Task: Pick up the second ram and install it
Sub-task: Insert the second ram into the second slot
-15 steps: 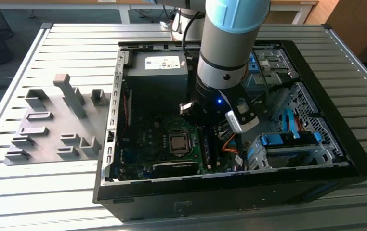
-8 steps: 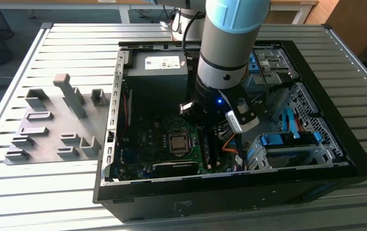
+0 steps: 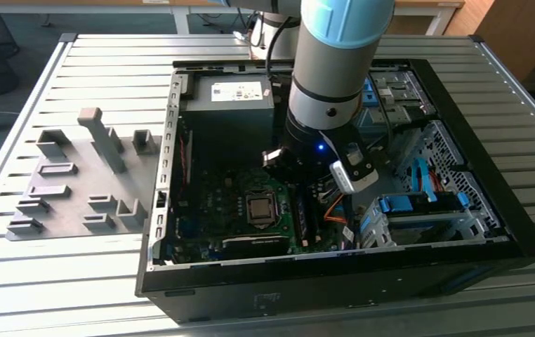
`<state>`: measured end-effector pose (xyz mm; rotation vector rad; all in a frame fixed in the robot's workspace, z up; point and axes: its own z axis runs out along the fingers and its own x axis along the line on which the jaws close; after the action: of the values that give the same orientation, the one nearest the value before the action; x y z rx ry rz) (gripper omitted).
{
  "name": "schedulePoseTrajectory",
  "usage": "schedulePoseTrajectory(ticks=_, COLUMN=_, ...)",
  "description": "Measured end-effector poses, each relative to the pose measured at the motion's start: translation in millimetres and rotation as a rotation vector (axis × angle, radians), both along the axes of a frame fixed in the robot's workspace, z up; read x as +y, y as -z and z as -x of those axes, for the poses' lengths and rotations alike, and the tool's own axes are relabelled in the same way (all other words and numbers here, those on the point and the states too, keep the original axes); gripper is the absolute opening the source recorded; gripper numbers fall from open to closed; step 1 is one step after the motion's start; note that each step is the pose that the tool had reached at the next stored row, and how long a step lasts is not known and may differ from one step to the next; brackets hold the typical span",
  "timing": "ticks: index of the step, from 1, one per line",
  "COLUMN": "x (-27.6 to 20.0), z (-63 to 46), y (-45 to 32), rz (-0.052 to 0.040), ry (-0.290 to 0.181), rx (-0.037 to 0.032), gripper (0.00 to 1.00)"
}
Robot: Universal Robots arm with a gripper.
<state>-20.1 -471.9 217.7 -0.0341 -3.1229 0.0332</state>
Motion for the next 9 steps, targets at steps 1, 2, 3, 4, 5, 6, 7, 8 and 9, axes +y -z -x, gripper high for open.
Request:
schedulePoseTrajectory(ticks=1, x=0.0, z=-0.1, y=0.0, rz=0.0000, ry=-0.002, rx=0.0001, gripper=0.14)
schedulePoseTrajectory(ticks=2, x=0.0, z=-0.1, y=0.0, rz=0.0000, ry=-0.005, rx=0.0001, gripper=0.14)
schedulePoseTrajectory(ticks=3, x=0.0, z=-0.1, y=0.0, rz=0.0001, ry=-0.009, rx=0.0001, gripper=0.14)
schedulePoseTrajectory(ticks=4, x=0.0, z=-0.2, y=0.0, rz=0.0002, ry=-0.010, rx=0.0001, gripper=0.14)
schedulePoseTrajectory(ticks=5, x=0.1, z=-0.2, y=0.0, rz=0.0003, ry=-0.012, rx=0.0001, gripper=0.14)
schedulePoseTrajectory(ticks=6, x=0.1, z=-0.2, y=0.1, rz=0.0004, ry=-0.014, rx=0.0001, gripper=0.14)
schedulePoseTrajectory(ticks=7, x=0.1, z=-0.2, y=0.7, rz=0.0001, ry=-0.014, rx=0.0000, gripper=0.14)
schedulePoseTrajectory(ticks=8, x=0.1, z=-0.2, y=1.3, rz=0.0001, ry=-0.014, rx=0.0000, gripper=0.14)
schedulePoseTrajectory(ticks=9, x=0.1, z=-0.2, y=2.0, rz=0.0003, ry=-0.014, rx=0.0001, gripper=0.14)
